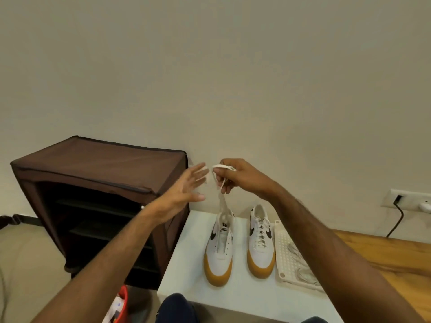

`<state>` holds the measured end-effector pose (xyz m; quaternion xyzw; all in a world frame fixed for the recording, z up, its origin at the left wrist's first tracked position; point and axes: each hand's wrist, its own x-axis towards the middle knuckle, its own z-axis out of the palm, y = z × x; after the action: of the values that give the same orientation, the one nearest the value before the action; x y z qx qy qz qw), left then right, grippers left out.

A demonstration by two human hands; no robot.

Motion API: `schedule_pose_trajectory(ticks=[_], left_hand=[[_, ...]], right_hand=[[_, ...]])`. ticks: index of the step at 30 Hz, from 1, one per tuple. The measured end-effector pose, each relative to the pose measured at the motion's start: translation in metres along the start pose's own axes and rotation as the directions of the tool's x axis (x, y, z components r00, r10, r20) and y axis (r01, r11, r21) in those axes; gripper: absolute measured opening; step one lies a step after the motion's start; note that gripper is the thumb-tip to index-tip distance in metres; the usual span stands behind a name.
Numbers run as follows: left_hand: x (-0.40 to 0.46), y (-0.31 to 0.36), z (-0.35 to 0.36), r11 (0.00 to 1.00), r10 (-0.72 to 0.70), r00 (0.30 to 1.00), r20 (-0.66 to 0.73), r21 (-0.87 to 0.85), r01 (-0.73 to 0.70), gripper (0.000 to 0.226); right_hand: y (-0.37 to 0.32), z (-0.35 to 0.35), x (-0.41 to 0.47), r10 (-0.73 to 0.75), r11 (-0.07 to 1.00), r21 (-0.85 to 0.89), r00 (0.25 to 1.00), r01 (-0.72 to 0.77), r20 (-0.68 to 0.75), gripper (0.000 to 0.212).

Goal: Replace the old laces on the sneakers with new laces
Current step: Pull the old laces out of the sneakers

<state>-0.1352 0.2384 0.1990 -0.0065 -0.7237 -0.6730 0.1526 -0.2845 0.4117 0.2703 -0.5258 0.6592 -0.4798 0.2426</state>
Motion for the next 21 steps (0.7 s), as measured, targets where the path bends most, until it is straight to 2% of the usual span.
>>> schedule_pose_trajectory(ticks=[1, 3, 6, 7, 10, 13, 16, 19, 21], left_hand=[[0.002, 0.0, 0.011, 0.999, 0.02, 0.999, 0.042, -0.037, -0.018, 0.097], [0.006, 0.003, 0.032, 0.999, 0.035, 0.999, -0.002, 0.002, -0.035, 0.087], [0.01, 0.004, 0.05, 0.996, 0.064, 0.988, -0.14, 0.067, -0.055, 0.036], [0.007, 0.002, 0.05, 0.996, 0.078, 0.981, -0.178, 0.044, -0.072, 0.028], [-0.003, -0.005, 0.033, 0.979, 0.061, 0.944, -0.325, -0.165, -0.12, 0.032], [-0.016, -0.002, 0.013, 0.878, 0.003, 0.865, -0.501, -0.413, -0.242, 0.027], [-0.024, 0.002, -0.006, 0.791, -0.046, 0.764, -0.643, -0.491, -0.365, 0.029], [-0.03, 0.006, -0.021, 0.769, -0.077, 0.674, -0.735, -0.474, -0.429, 0.031], [-0.035, 0.009, -0.031, 0.768, -0.11, 0.654, -0.748, -0.482, -0.422, 0.031]], right_hand=[[-0.008, 0.003, 0.007, -0.012, 0.999, 0.04, 1.0, 0.012, 0.004, 0.022], [-0.022, 0.012, 0.02, -0.039, 0.998, 0.054, 0.999, 0.038, 0.013, 0.021], [-0.04, 0.022, 0.037, -0.049, 0.998, 0.041, 0.999, 0.048, 0.018, 0.021], [-0.044, 0.022, 0.042, -0.056, 0.998, 0.039, 0.998, 0.056, -0.001, 0.018], [-0.04, 0.019, 0.05, -0.038, 0.992, 0.116, 0.989, 0.055, -0.14, 0.014], [-0.016, 0.026, 0.051, 0.052, 0.944, 0.33, 0.979, 0.016, -0.196, 0.012], [0.007, 0.062, 0.052, 0.168, 0.86, 0.505, 0.973, -0.065, -0.16, 0.014], [0.026, 0.113, 0.055, 0.253, 0.815, 0.549, 0.966, -0.185, -0.05, 0.02], [0.036, 0.144, 0.058, 0.281, 0.801, 0.54, 0.959, -0.257, 0.038, 0.018]])
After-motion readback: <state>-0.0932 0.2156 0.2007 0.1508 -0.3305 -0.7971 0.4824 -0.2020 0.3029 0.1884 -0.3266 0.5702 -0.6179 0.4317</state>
